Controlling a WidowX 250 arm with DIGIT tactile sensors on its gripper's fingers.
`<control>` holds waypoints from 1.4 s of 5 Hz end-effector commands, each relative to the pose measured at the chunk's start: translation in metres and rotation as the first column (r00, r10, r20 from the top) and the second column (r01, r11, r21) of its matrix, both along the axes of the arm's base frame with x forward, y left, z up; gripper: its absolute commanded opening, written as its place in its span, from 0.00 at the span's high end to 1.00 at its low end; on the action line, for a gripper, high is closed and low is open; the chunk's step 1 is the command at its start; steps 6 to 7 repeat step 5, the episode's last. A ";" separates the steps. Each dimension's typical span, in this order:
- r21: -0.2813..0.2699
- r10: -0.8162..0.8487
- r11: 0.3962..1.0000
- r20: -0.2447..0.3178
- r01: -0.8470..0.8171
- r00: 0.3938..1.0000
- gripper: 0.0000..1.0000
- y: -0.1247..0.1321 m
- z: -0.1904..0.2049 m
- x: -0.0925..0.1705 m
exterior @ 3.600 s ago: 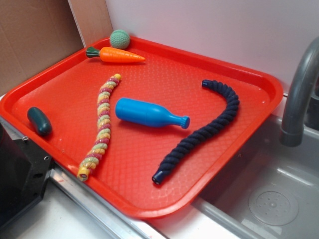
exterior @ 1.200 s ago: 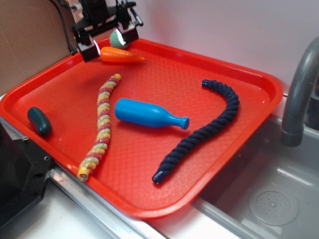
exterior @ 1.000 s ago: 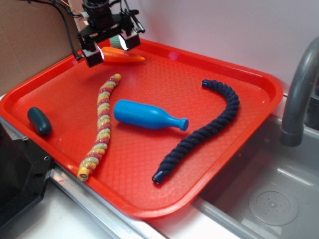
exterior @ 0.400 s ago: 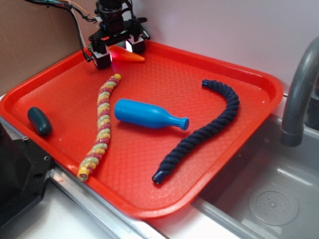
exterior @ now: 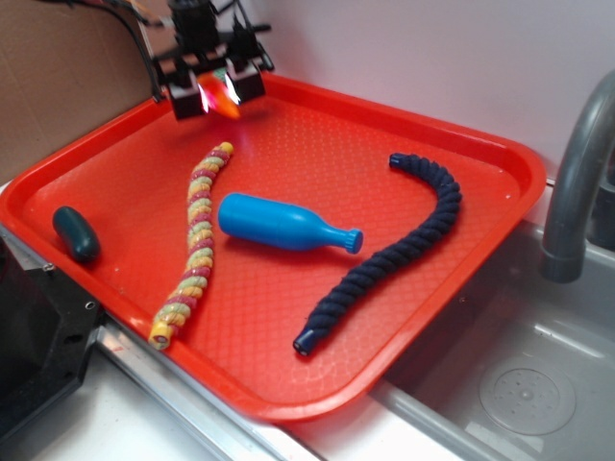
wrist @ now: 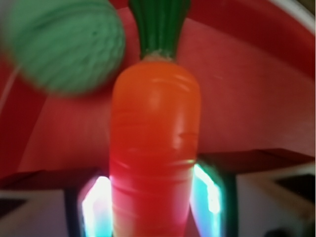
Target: Grab the carrot.
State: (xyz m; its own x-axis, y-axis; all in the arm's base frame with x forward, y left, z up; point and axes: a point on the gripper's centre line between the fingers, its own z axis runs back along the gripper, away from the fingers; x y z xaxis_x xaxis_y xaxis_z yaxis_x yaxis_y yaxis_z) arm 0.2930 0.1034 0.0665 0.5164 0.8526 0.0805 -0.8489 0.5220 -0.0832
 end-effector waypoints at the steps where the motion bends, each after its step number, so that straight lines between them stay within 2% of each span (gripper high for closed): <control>1: -0.017 -0.469 0.880 0.119 0.475 0.875 1.00 -0.051 0.092 -0.039; 2: -0.111 -0.663 0.733 0.110 0.672 0.741 1.00 -0.070 0.106 -0.051; 3: -0.089 -0.742 0.653 0.127 0.752 0.659 1.00 -0.080 0.114 -0.058; 4: 0.050 -0.795 0.589 0.216 0.807 0.567 1.00 -0.077 0.129 -0.060; 5: 0.050 -0.774 0.622 0.190 0.782 0.604 1.00 -0.066 0.131 -0.051; 7: 0.050 -0.774 0.622 0.190 0.782 0.604 1.00 -0.066 0.131 -0.051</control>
